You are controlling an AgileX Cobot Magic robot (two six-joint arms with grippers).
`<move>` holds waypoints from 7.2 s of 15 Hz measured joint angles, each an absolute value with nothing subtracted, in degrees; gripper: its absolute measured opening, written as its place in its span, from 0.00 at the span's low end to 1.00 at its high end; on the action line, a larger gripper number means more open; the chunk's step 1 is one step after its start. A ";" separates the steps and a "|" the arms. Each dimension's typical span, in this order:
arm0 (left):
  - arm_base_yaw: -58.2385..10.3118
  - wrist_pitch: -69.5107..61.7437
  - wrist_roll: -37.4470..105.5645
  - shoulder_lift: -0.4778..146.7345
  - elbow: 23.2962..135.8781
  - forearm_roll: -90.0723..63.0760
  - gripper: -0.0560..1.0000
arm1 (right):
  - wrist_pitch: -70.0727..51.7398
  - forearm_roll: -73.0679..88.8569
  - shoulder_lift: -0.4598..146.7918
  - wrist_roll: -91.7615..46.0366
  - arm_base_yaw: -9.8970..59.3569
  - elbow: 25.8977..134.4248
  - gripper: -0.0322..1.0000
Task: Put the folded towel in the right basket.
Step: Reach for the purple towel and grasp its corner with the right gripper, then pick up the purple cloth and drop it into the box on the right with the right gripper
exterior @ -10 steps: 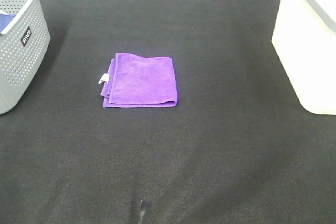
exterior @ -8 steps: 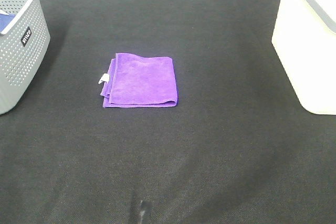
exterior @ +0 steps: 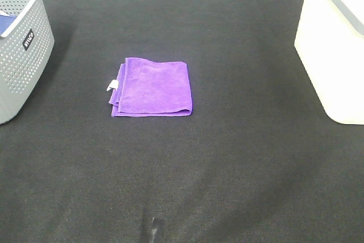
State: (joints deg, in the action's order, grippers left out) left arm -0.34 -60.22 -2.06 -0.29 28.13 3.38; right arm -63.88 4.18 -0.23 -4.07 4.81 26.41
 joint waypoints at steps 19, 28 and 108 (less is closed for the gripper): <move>-0.34 -60.22 -2.06 -0.29 28.13 3.38 0.99 | -63.88 4.18 -0.23 -4.07 4.81 26.41 0.98; -0.34 -60.22 -2.06 -0.29 28.13 3.38 0.99 | -63.88 4.18 -0.23 -4.07 4.81 26.41 0.98; -0.34 -60.22 -2.06 -0.29 28.13 3.38 0.99 | -66.81 11.92 115.45 -5.84 -19.14 123.70 0.11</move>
